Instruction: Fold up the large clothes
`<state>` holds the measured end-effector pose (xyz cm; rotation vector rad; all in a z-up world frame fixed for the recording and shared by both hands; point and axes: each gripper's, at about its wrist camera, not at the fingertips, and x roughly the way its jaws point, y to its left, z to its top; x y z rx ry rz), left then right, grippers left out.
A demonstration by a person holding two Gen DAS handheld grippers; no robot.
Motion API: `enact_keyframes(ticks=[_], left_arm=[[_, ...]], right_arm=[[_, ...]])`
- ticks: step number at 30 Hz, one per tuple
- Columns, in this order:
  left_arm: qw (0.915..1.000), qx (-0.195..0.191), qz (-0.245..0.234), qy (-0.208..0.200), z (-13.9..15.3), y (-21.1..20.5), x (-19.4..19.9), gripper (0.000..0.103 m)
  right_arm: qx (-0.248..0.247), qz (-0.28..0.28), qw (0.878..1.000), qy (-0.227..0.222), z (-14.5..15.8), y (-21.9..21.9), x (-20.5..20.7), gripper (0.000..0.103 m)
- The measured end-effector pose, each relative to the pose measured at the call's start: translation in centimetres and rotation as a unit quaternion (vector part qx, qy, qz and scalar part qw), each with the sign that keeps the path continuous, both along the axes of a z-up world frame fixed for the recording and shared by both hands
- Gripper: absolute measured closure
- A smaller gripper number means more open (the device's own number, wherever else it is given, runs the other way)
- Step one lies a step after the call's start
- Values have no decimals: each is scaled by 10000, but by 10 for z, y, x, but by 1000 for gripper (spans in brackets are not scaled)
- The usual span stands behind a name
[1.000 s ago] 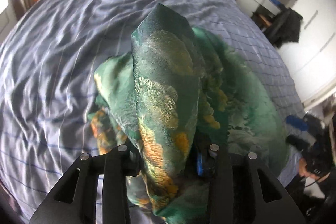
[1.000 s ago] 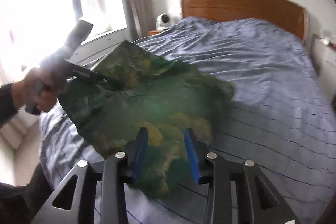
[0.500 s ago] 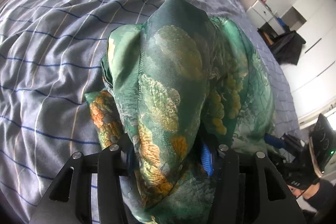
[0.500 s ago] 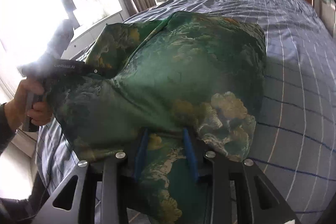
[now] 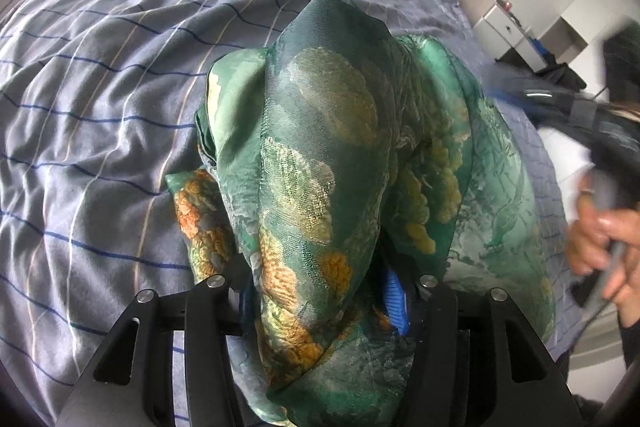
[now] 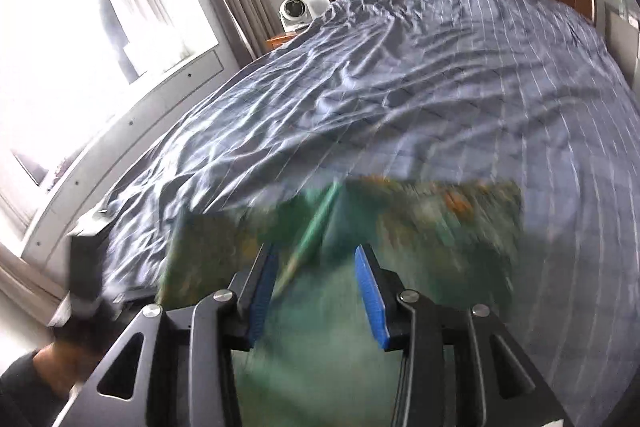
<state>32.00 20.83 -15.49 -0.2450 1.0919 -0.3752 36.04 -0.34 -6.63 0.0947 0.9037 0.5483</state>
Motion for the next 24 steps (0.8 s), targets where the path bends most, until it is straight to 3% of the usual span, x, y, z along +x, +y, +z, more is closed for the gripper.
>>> enact_keyframes(ticks=[2,4,8,11,15,18,21,24], left_arm=[[10000,40,25,9,-1,-1,0,50],[9998,175,59,-20,-6,-5,0,50],[9999,70,142,-31,-10,-3,2,48],[9999,85,78,-50,-7,-3,1,48],[10000,36,86,-32,-7,-1,1,47],[10000,1,66,-19,-8,0,3,47],[10000,16,56,-20,-8,0,4,47],[10000,21,56,-2,-8,1,4,47]], right_arm=[[-157,-15,9989,453,-36,19,24,62],[-622,-50,9938,919,-74,35,33,61],[-1157,0,9899,817,-86,51,34,61],[-1037,-46,9917,752,-80,45,30,61],[-459,1,9968,651,-47,12,3,61],[-444,203,9983,329,-25,-26,-37,61],[-752,224,9969,-40,-11,-64,-84,61],[-550,267,9981,-61,-7,-87,-133,61]])
